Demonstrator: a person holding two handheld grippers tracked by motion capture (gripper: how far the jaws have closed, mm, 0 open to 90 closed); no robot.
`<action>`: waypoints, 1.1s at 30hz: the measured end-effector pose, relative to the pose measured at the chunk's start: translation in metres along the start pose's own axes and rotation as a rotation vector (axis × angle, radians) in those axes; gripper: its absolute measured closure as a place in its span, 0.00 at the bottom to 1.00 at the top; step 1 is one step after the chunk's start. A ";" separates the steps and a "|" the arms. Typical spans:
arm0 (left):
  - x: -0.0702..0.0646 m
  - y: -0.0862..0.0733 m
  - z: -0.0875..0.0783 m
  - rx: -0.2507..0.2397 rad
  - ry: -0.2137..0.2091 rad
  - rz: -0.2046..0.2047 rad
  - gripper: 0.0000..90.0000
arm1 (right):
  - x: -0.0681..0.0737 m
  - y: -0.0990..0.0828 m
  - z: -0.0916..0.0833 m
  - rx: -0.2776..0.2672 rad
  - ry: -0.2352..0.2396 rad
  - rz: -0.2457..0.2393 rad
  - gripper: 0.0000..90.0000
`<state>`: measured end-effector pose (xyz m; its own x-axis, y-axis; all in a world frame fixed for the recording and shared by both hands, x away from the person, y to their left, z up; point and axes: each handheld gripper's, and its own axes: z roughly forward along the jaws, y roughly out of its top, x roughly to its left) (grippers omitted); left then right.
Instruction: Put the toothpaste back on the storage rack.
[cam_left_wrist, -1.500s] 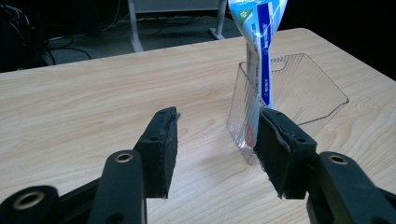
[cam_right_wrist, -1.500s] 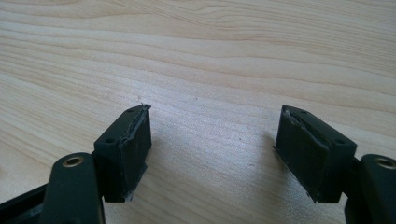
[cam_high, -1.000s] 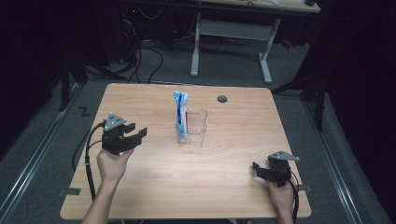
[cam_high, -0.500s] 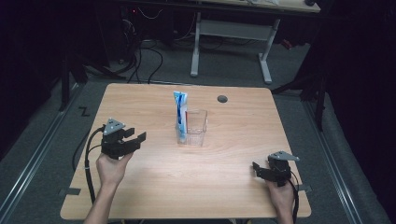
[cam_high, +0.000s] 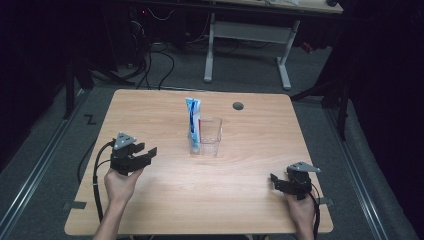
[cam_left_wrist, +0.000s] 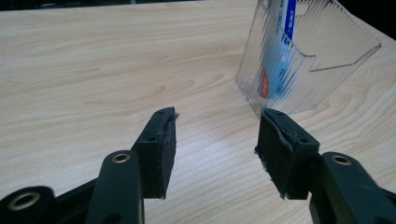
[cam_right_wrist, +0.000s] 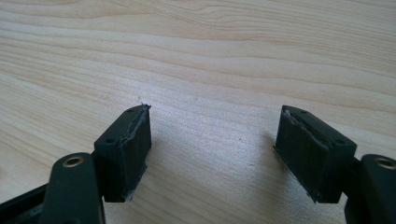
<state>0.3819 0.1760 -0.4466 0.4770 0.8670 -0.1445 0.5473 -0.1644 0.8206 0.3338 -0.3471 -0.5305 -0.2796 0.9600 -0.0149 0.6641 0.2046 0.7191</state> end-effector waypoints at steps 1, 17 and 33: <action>0.000 -0.002 0.001 0.003 0.000 -0.002 0.52 | 0.000 0.000 0.000 0.000 0.000 0.001 0.29; 0.004 -0.022 0.013 0.049 0.018 -0.020 0.50 | 0.000 0.000 0.000 0.000 0.000 0.000 0.29; 0.005 -0.040 0.031 0.094 0.039 -0.047 0.47 | 0.000 0.000 0.000 0.000 0.000 0.001 0.29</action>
<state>0.3835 0.1729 -0.4974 0.4230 0.8922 -0.1584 0.6314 -0.1648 0.7578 0.3338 -0.3471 -0.5305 -0.2791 0.9602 -0.0144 0.6641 0.2038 0.7193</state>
